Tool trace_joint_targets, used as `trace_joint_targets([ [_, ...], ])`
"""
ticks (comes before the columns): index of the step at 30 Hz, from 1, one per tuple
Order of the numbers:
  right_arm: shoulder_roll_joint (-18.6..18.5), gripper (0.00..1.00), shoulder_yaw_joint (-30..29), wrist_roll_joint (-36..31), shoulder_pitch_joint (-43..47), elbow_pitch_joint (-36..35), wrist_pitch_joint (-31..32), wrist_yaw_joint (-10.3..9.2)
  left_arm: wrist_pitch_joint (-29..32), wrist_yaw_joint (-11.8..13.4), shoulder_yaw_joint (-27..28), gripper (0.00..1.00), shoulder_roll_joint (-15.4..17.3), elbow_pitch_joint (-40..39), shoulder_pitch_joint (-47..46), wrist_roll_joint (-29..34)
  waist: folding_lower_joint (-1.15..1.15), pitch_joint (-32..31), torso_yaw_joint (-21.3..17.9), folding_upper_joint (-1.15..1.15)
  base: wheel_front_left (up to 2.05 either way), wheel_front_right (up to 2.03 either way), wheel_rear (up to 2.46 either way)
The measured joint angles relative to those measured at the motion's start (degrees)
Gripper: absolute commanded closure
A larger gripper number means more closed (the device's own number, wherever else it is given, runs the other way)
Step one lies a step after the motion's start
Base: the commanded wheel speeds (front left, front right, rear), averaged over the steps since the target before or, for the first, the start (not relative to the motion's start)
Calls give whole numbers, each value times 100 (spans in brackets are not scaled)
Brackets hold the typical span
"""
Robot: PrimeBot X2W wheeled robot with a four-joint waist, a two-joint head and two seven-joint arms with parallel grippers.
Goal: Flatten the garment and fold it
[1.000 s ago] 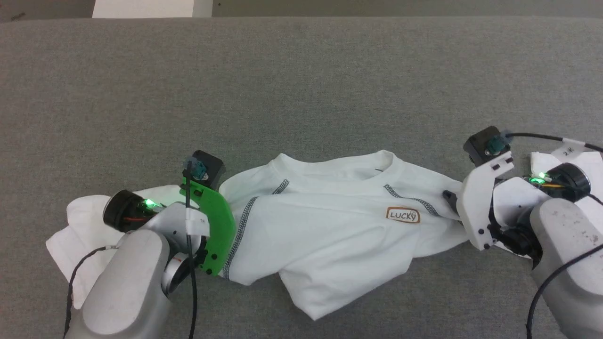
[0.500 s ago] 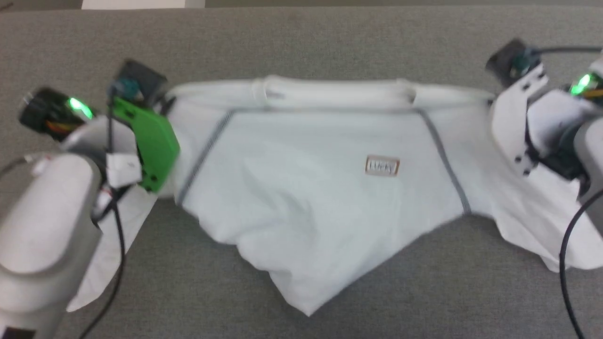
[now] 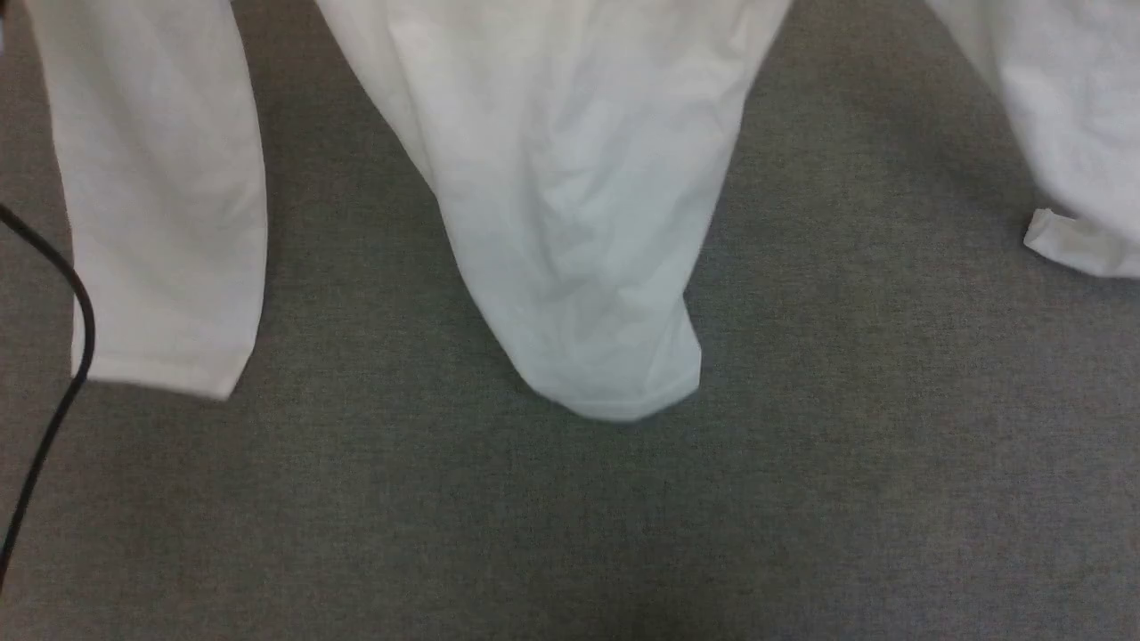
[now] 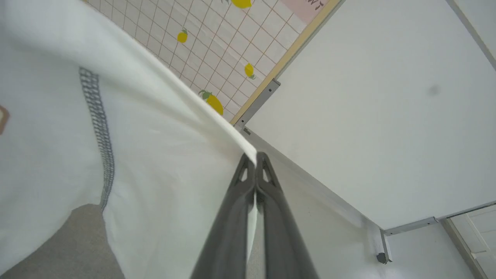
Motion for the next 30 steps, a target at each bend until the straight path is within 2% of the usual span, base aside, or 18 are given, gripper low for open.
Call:
trace_joint_targets([
  [8, 500, 100, -719, -1079, -1144, 142, -1079, 3, -1298, 783, 381, 100, -2, 92, -1089, 509, 0, 441, -78, 0, 0, 0, 0],
  [13, 756, 100, -1213, -1645, -1516, 149, -1638, 26, -1964, 1005, 483, 100, -22, 172, -1384, 650, 0, 574, -73, 0, 0, 0, 0],
  [17, 877, 100, -1430, -2004, -1547, 164, -1973, 49, -2267, 1022, 502, 100, -22, 358, -1365, 634, 0, 571, -28, 0, 0, 0, 0],
  [20, 947, 100, -1424, -2053, -1326, 315, -2106, 51, -2268, 954, 435, 100, -52, 668, -1146, 566, 0, 518, -4, 0, 0, 0, 0],
  [25, 1068, 100, -1135, -1828, -124, 801, -2163, 51, -2150, 731, 141, 100, -211, 1435, -221, 423, 0, 336, 21, 0, 0, 0, 0],
  [30, 1060, 100, -895, -1207, 1165, 1042, -2146, 51, -1811, 323, -141, 100, -479, 2102, 844, 79, -1, 29, 49, 0, 0, 0, 0],
])
